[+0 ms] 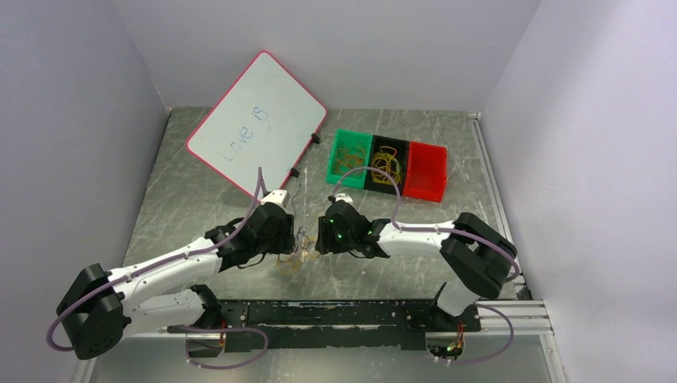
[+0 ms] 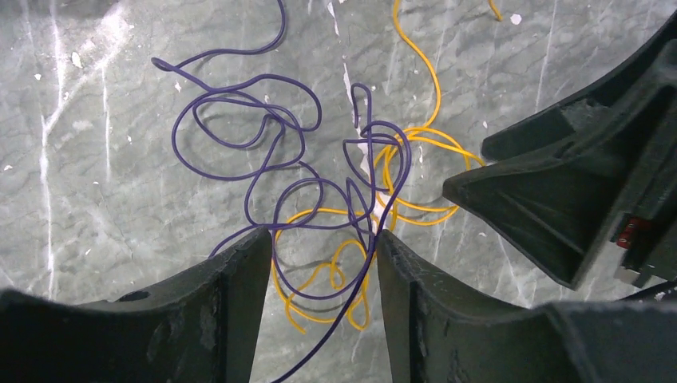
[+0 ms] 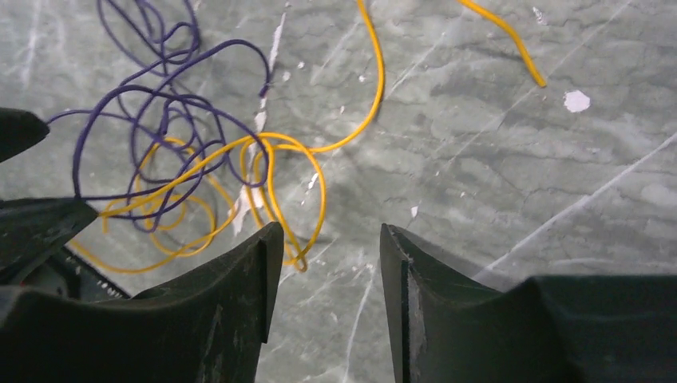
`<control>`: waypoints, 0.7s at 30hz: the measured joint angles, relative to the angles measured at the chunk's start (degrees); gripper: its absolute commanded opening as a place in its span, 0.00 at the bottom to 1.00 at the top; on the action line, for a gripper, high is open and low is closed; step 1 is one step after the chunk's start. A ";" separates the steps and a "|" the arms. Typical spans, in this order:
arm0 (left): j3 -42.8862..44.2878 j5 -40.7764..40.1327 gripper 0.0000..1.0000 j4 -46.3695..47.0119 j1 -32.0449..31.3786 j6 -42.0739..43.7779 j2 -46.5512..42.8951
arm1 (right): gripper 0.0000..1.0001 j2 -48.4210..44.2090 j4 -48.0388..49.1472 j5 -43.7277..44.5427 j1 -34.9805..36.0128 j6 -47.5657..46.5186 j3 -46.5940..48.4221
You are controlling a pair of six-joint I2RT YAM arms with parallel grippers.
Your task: Untangle the cables
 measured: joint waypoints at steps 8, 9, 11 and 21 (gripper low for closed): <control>-0.74 0.70 0.57 2.47 0.63 0.24 2.38 | 0.15 3.23 2.40 2.93 0.04 -0.20 1.79; -0.96 0.90 0.56 2.91 0.85 0.24 2.51 | 0.11 3.23 2.69 3.23 0.04 -0.33 1.79; -1.18 1.36 0.56 3.65 1.22 0.39 3.17 | 0.05 3.10 3.32 3.74 0.09 -0.52 1.73; -3.32 4.52 0.16 9.55 4.07 0.81 11.06 | 0.00 -7.30 -0.02 8.07 0.44 -4.37 1.14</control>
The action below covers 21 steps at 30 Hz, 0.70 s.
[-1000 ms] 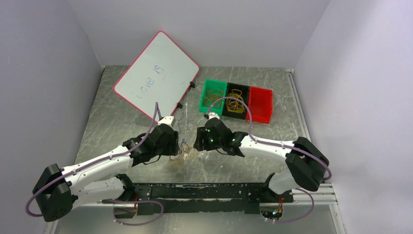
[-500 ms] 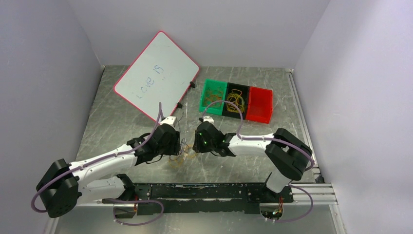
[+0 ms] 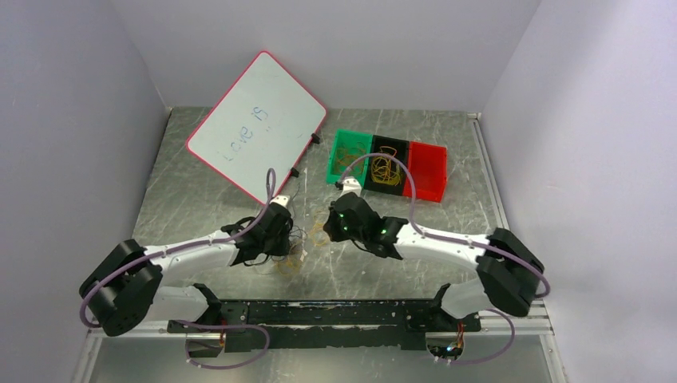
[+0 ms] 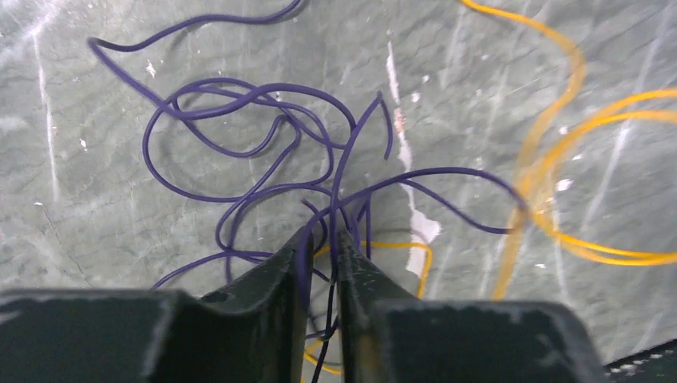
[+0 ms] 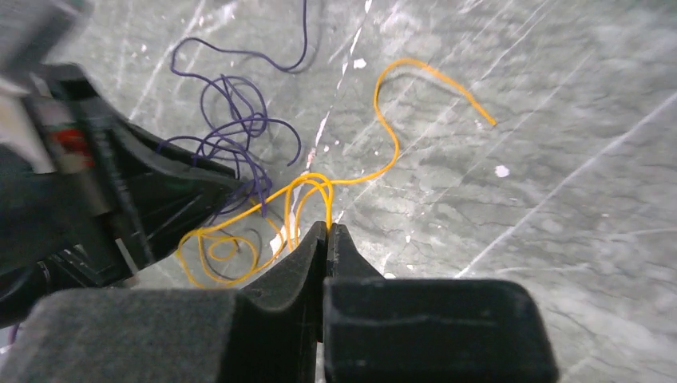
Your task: Untangle the cables
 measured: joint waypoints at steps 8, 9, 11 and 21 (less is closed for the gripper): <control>-0.90 1.92 0.10 3.65 1.16 -0.04 3.02 | 0.00 -12.79 -10.40 8.15 0.04 -4.20 3.15; -0.90 2.01 0.09 3.87 1.18 -0.04 3.13 | 0.00 -14.23 -11.76 9.42 0.04 -4.79 3.96; -0.90 2.14 0.07 4.17 1.25 -0.04 3.26 | 0.00 -17.09 -14.03 11.96 0.04 -5.99 5.81; -0.87 2.40 0.07 5.49 1.38 -0.46 3.91 | 0.00 -25.64 -22.53 23.56 0.04 -12.79 19.34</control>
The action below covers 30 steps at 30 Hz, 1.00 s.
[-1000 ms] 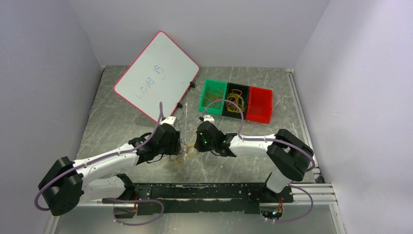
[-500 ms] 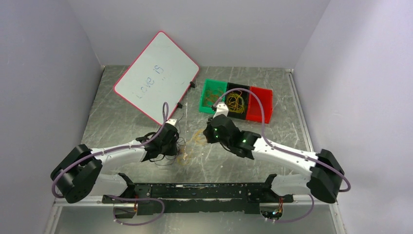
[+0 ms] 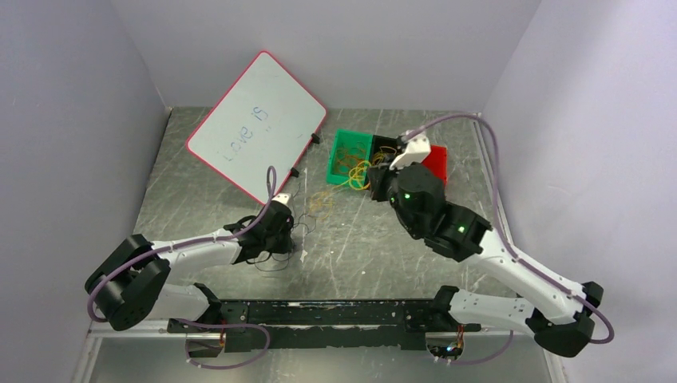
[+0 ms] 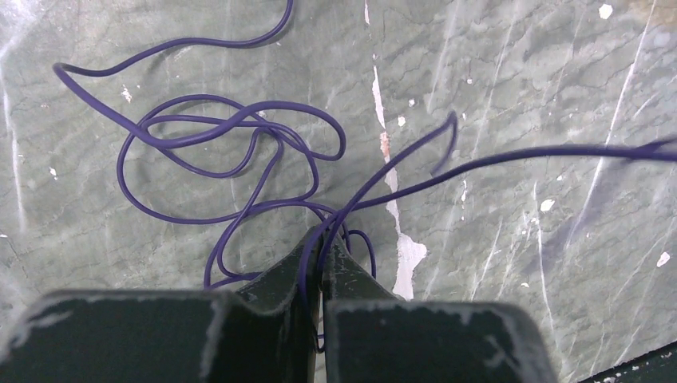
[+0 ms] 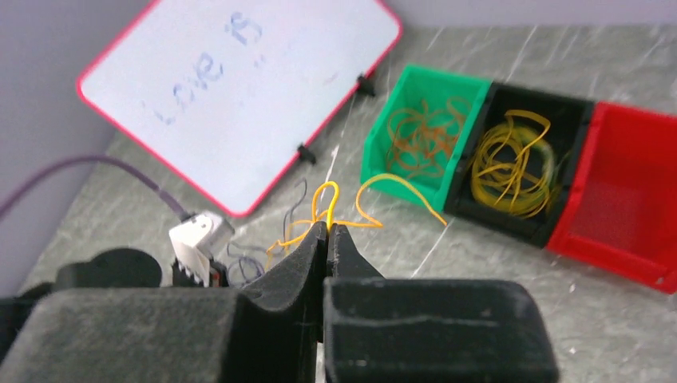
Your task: Untangle the cables
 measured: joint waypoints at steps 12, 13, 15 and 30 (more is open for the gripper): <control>0.37 2.10 0.07 2.23 0.00 0.66 1.53 | 0.00 -5.05 -5.22 10.56 0.00 -9.09 13.35; 0.42 2.36 0.07 2.60 0.00 0.72 1.77 | 0.00 -5.20 -5.81 11.28 0.00 -9.68 14.23; 0.42 2.67 0.07 3.17 0.00 0.74 2.01 | 0.00 -5.55 -6.84 12.68 0.00 -10.75 15.72; 1.14 3.17 0.07 3.82 0.00 0.72 3.23 | 0.00 -9.55 -7.32 24.52 0.00 -24.83 25.68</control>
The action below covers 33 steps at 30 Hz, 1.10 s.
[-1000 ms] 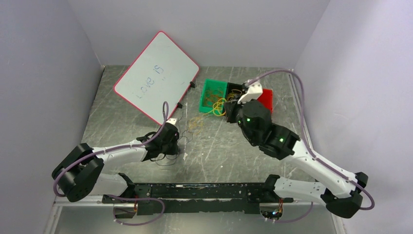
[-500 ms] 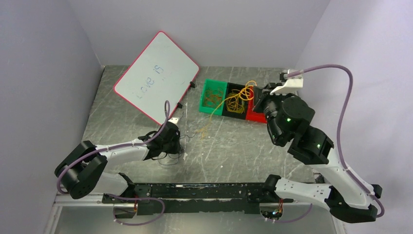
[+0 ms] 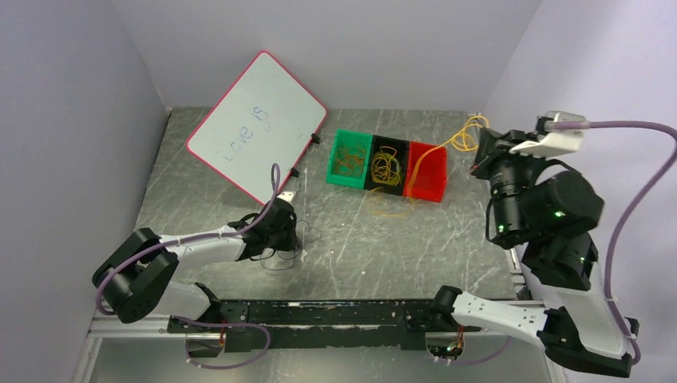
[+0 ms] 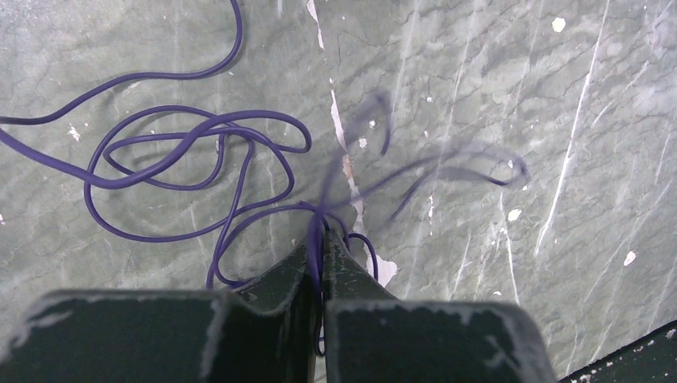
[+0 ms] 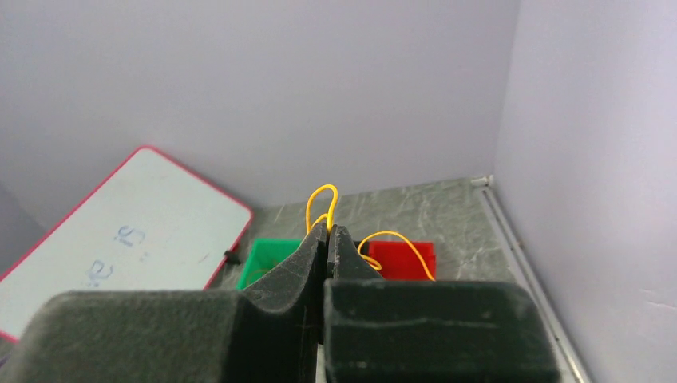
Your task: Untangle the cables
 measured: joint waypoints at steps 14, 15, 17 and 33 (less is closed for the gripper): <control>0.04 0.17 0.07 0.09 0.00 0.07 0.09 | 0.00 -4.15 8.50 7.15 0.00 -13.79 4.33; 0.04 0.31 0.07 0.17 -0.04 0.20 0.09 | 0.00 -3.87 7.43 6.84 -0.02 -13.25 4.87; 0.04 0.42 0.07 0.24 -0.33 0.46 0.09 | 0.00 -2.40 3.85 5.55 -0.02 -11.26 6.95; 0.52 -0.15 0.14 -0.74 -16.59 -2.23 -0.22 | 0.00 15.56 -8.59 -8.24 -0.17 0.20 2.93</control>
